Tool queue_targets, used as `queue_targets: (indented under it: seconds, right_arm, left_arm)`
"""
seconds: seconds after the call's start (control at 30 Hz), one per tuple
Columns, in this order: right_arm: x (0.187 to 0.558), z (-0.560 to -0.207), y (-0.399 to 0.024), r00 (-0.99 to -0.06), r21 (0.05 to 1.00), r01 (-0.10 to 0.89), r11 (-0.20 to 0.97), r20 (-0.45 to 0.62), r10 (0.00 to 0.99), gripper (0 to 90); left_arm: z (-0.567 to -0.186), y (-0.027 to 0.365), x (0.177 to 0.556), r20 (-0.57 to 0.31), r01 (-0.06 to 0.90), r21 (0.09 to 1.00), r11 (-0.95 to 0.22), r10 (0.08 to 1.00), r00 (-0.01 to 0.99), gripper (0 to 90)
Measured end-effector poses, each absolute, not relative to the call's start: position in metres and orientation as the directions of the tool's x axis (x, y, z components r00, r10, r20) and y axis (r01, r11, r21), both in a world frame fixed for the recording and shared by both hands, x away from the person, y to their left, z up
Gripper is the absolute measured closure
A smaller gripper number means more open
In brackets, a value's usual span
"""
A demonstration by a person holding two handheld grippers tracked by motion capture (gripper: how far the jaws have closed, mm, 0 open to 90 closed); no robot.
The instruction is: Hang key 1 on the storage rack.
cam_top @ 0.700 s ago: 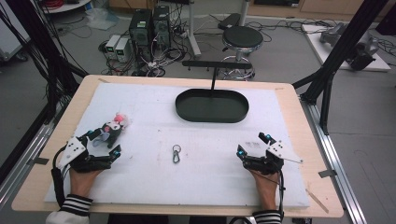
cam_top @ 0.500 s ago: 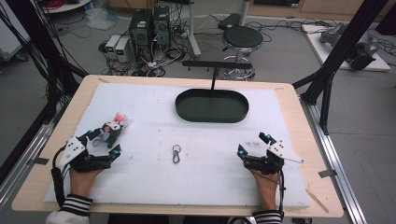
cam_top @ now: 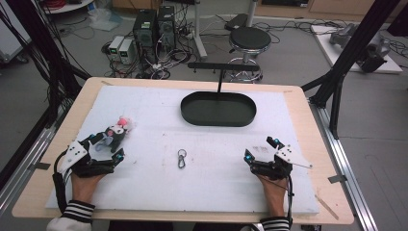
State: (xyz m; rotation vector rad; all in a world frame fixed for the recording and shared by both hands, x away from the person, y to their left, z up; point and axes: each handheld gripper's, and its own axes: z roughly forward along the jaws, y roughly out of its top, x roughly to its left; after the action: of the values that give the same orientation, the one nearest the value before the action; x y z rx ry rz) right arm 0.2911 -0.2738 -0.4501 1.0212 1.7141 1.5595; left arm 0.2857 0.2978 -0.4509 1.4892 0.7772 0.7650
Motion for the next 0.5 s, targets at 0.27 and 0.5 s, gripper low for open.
queue_targets:
  seconds: [0.27, 0.5]
  right_arm:
    - [0.291, -0.45, -0.274, -0.525, 0.989, 0.148, 0.015, 0.066, 0.849, 0.9]
    - [0.291, -0.45, -0.274, -0.527, 0.989, 0.144, 0.019, 0.061, 0.847, 0.9]
  left_arm:
    - [-0.444, 0.3, 0.285, 0.06, 0.034, 0.995, -0.094, 0.834, 0.548, 1.7]
    - [-0.425, 0.304, 0.292, 0.096, 0.078, 0.984, -0.161, 0.844, 0.528, 1.7]
